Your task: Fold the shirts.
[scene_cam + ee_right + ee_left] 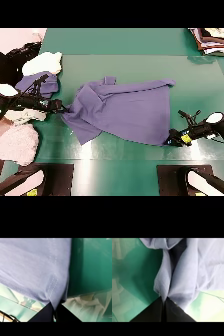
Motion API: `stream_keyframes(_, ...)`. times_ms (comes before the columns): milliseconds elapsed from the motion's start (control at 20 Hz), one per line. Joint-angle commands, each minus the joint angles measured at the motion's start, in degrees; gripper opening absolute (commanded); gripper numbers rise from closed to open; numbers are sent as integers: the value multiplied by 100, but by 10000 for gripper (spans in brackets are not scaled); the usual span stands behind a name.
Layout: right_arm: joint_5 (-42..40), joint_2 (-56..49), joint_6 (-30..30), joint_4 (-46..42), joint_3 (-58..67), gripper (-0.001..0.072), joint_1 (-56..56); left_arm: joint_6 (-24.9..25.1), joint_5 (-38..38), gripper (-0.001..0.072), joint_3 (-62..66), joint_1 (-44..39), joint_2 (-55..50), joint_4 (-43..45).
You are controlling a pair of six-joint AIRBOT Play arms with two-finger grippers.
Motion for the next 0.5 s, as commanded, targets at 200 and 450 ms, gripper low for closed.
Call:
stream_keyframes(200, -173, 1228, 199, -42, 1875, 12, 26, -1038, -17, 22, 826, 2, 1408, 852)
stream_keyframes(450, -588, 1552, 210, -118, 5381, 12, 26, -1294, -70, 23, 3794, 2, 1681, 857)
